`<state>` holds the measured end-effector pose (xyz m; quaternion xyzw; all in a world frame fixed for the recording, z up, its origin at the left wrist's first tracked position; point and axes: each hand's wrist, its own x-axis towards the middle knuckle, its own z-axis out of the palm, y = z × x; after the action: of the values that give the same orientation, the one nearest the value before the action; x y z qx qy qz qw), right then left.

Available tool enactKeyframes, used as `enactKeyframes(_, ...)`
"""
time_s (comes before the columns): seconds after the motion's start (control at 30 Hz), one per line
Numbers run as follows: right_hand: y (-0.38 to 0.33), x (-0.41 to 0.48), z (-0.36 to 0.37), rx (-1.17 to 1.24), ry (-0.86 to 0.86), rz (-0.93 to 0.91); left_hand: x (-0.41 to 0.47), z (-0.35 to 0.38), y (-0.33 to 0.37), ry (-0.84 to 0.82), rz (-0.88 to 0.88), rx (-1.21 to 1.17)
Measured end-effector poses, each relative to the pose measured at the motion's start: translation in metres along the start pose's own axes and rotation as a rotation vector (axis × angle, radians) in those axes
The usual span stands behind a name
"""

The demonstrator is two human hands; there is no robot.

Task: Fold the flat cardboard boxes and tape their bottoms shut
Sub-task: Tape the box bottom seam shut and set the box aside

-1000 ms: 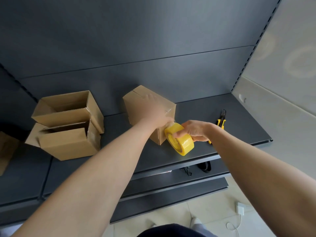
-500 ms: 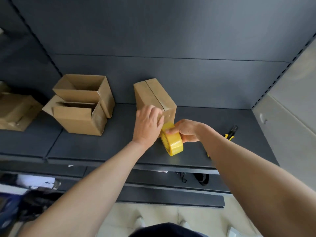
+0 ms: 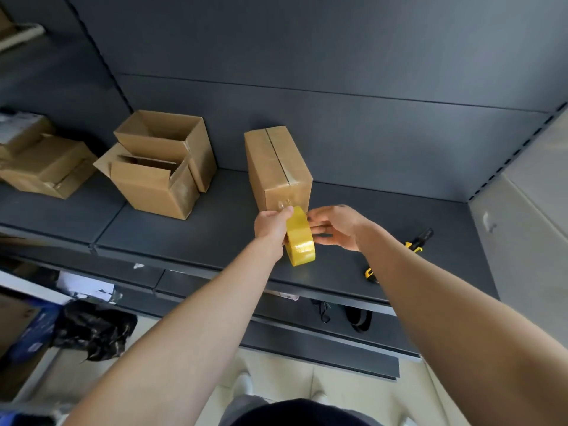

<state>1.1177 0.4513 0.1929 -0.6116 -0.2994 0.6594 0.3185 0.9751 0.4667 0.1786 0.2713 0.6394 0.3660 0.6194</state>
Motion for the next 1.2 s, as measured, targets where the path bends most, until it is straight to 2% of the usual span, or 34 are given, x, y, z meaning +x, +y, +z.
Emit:
enactKeyframes(0.07,0.011,0.005,-0.019,-0.121,0.301,0.012,0.001,0.006,0.0,0.059,-0.014,-0.037)
enactKeyframes(0.17,0.035,0.007,-0.053,-0.511,0.688,0.122,0.003,0.013,-0.001,0.15,-0.007,-0.059)
enactKeyframes(0.27,0.061,0.007,-0.077,-0.645,0.866,0.296,0.004,0.021,-0.001,0.256,0.022,-0.072)
enactKeyframes(0.4,0.071,0.006,-0.095,-0.557,0.982,0.347,-0.001,0.032,-0.003,0.339,0.046,-0.133)
enactKeyframes(0.5,0.075,0.007,-0.102,-0.383,1.007,0.353,-0.005,0.035,-0.002,0.364,0.054,-0.155)
enactKeyframes(0.6,0.075,0.005,-0.104,-0.366,0.985,0.42,-0.005,0.036,-0.001,0.397,0.072,-0.155)
enactKeyframes(0.7,0.07,0.003,-0.1,-0.386,0.945,0.364,-0.007,0.038,-0.001,0.413,0.082,-0.173)
enactKeyframes(0.77,0.063,0.0,-0.089,-0.407,0.883,0.243,-0.007,0.039,0.0,0.417,0.086,-0.179)
enactKeyframes(0.83,0.054,-0.003,-0.076,-0.545,0.787,-0.017,-0.008,0.038,0.0,0.415,0.08,-0.174)
enactKeyframes(0.93,0.04,-0.01,-0.06,-0.911,0.6,-0.472,-0.009,0.035,0.003,0.409,0.075,-0.167)
enactKeyframes(1.0,0.03,-0.009,-0.053,-1.193,0.525,-0.664,-0.01,0.033,0.005,0.399,0.064,-0.164)
enactKeyframes(1.07,0.02,-0.004,-0.046,-1.404,0.478,-0.734,-0.012,0.03,0.006,0.383,0.047,-0.165)
enactKeyframes(1.2,0.007,0.009,-0.03,-1.636,0.472,-0.666,-0.016,0.024,0.013,0.322,0.002,-0.145)
